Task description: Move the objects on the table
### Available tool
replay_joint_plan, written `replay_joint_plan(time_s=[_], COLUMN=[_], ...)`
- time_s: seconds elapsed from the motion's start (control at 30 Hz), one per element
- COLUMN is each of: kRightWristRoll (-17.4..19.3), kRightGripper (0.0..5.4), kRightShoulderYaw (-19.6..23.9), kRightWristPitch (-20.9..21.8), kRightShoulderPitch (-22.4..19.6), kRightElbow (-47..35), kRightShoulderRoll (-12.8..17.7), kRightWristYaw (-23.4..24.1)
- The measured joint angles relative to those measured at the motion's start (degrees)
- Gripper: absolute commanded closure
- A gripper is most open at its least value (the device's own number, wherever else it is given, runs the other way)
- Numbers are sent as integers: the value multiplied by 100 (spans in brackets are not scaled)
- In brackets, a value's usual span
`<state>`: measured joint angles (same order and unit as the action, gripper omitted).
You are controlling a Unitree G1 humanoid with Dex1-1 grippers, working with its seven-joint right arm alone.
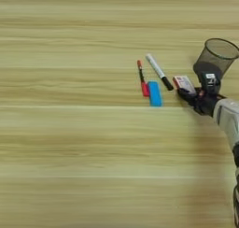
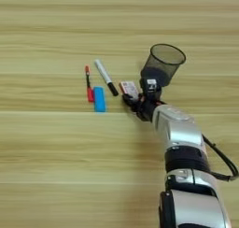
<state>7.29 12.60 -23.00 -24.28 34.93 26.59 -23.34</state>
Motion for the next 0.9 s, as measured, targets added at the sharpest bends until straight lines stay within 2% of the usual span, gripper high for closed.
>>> replay_joint_plan(time_s=[0.2,0.6,0.73,0.9], kRightWristRoll=[108,216,222,231], kRightGripper=[331,331,331,331], kRightShoulderYaw=[81,54,-108,-515], kRightWristPitch=[-183,-585,-708,-810], kRightShoulderPitch=[394,563,559,519], kRightElbow=[-829,-2013,-2378,-2609], kRightShoulderRoll=[-132,-283,-387,-709], kRightWristYaw=[169,190,175,140])
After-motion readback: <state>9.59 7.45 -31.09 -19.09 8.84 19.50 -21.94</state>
